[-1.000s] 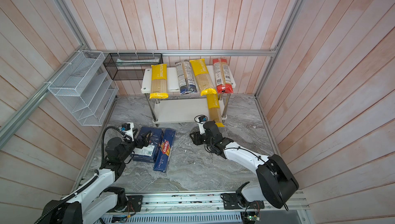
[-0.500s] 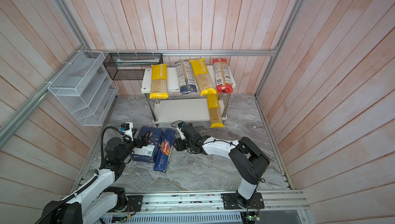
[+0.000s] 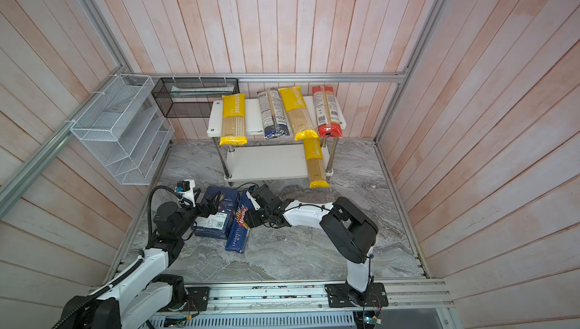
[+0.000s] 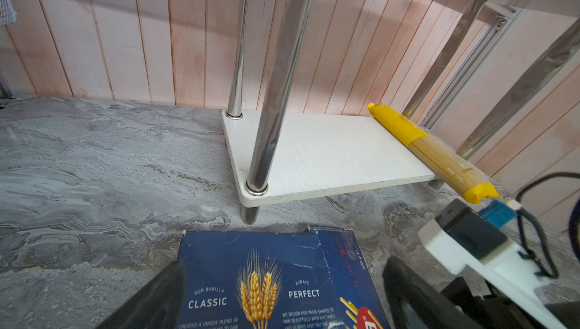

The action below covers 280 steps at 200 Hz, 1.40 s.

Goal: Arrange pasta packages on shelves
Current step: Move the pasta box to the center of the table.

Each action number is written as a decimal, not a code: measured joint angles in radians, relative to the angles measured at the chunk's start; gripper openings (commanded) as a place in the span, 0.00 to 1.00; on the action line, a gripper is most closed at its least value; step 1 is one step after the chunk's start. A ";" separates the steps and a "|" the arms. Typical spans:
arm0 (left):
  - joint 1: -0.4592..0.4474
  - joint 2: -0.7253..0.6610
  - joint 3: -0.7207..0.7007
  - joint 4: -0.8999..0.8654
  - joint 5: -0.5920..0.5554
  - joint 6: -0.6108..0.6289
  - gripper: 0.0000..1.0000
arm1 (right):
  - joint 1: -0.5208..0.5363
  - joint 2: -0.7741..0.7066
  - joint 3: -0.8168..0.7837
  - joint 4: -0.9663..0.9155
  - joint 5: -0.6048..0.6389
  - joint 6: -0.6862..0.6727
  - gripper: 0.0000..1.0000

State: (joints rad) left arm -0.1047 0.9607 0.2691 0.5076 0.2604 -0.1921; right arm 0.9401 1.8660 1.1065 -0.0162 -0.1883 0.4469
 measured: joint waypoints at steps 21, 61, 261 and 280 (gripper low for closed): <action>0.000 0.000 0.000 0.000 0.000 0.000 1.00 | 0.009 0.015 0.019 -0.008 -0.001 0.006 0.66; 0.000 0.000 0.000 0.000 0.000 0.000 1.00 | 0.014 0.053 0.052 -0.051 0.010 0.021 0.66; 0.000 -0.011 0.000 0.000 0.000 0.000 1.00 | -0.105 0.011 0.051 -0.212 0.150 -0.056 0.68; 0.000 -0.011 0.000 0.000 0.000 0.000 1.00 | -0.165 -0.034 0.025 -0.249 0.182 -0.071 0.68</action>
State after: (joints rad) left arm -0.1047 0.9497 0.2691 0.5079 0.2600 -0.1921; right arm 0.7753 1.8320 1.1316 -0.2649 -0.0067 0.3759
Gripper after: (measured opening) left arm 0.998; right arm 0.675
